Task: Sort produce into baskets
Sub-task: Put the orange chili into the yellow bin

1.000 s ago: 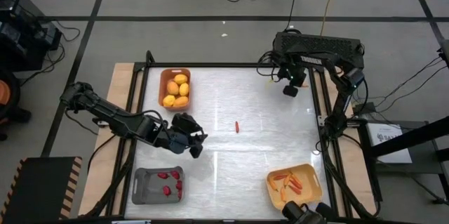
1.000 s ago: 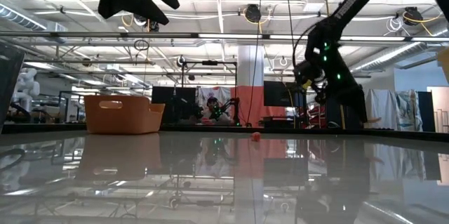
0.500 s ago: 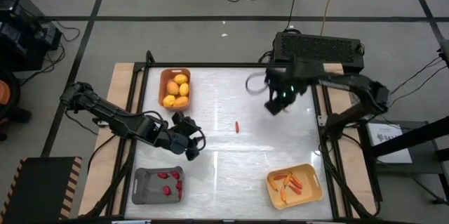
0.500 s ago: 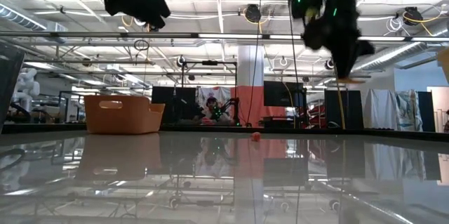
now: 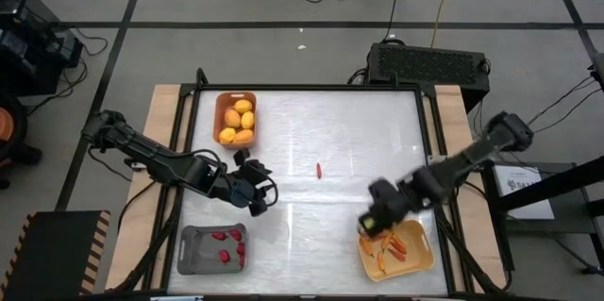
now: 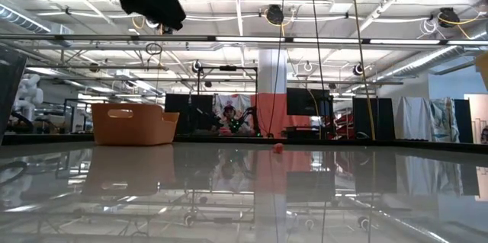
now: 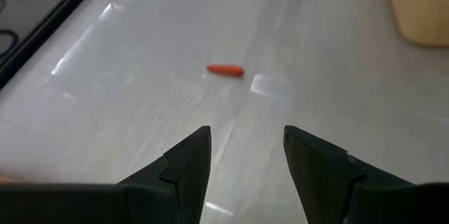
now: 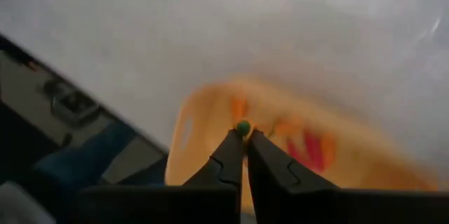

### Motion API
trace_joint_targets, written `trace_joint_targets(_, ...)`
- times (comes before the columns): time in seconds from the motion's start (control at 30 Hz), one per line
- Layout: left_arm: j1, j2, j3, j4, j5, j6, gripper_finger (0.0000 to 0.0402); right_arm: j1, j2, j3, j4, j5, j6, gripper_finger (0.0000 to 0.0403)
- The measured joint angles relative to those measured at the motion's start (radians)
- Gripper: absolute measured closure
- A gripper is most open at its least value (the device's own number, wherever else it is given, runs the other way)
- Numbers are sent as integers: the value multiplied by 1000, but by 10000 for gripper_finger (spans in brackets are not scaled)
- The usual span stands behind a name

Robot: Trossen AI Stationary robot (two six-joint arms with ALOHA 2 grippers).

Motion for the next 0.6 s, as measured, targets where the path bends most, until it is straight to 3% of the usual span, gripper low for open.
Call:
trace_joint_targets(0.17, 12, 33, 0, 91, 21, 57, 214, 167, 50, 0, 38, 5, 254, 397)
trace_joint_targets(0.3, 35, 80, 1, 220, 105, 134, 214, 248, 94, 0, 47, 4, 386, 397)
trace_joint_targets(0.5, 73, 150, 1, 384, 305, 174, 214, 296, 145, 0, 74, 6, 446, 379)
trace_joint_targets(0.6, 80, 162, 1, 407, 343, 174, 214, 297, 153, 0, 87, 12, 432, 359)
